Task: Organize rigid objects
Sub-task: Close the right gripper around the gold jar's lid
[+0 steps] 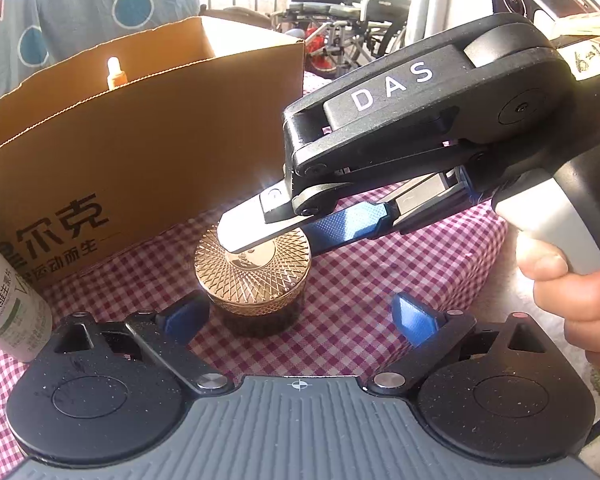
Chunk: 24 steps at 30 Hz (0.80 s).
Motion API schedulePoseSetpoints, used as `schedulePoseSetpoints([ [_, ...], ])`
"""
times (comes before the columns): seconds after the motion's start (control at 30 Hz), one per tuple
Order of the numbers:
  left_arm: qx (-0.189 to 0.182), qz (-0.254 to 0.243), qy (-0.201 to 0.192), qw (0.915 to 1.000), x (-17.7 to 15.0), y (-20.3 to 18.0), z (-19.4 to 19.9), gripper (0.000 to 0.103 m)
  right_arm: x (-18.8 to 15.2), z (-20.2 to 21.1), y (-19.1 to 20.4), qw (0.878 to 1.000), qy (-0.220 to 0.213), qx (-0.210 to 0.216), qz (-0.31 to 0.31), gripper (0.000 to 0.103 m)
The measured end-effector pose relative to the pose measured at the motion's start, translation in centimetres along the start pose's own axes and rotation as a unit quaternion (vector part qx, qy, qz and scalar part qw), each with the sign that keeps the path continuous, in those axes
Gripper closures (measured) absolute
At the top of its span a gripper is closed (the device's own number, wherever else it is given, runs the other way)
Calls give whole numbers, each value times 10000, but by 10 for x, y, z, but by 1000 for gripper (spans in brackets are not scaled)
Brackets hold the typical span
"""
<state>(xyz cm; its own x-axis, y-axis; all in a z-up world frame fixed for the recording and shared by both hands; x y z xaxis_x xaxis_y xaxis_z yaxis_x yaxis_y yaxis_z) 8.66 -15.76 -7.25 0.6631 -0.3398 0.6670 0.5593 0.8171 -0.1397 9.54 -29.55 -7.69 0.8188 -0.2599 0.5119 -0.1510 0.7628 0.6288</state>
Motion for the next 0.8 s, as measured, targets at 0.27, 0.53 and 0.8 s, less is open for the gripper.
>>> schedulePoseSetpoints([
  [0.27,65,-43,27,10000,-7,-3,13,5,-8,12,-11,9999,-47,111,-63,50],
  [0.53,247,-219,-117,9994,1,-3,11,6,-8,13,-16,9997,-72,117,-198,50],
  [0.8,390,-197,-106,9990,7,0,0,16,-7,16,-28,9993,-154,117,-310,50],
])
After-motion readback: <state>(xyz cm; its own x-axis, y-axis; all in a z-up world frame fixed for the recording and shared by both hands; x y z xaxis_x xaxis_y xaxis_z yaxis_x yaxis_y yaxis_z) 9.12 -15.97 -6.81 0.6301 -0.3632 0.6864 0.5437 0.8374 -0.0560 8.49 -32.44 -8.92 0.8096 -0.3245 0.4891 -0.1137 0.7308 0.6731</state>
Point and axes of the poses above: each gripper's, at about its wrist camera, not at the fingertips, and z roughly against the way its jaws point, y to its left, x to its top, the point moved 1 cm from there along -z, roughly the way its jaws point, and after that the axes turned 10 degrees about z, right-handed, at the moved point
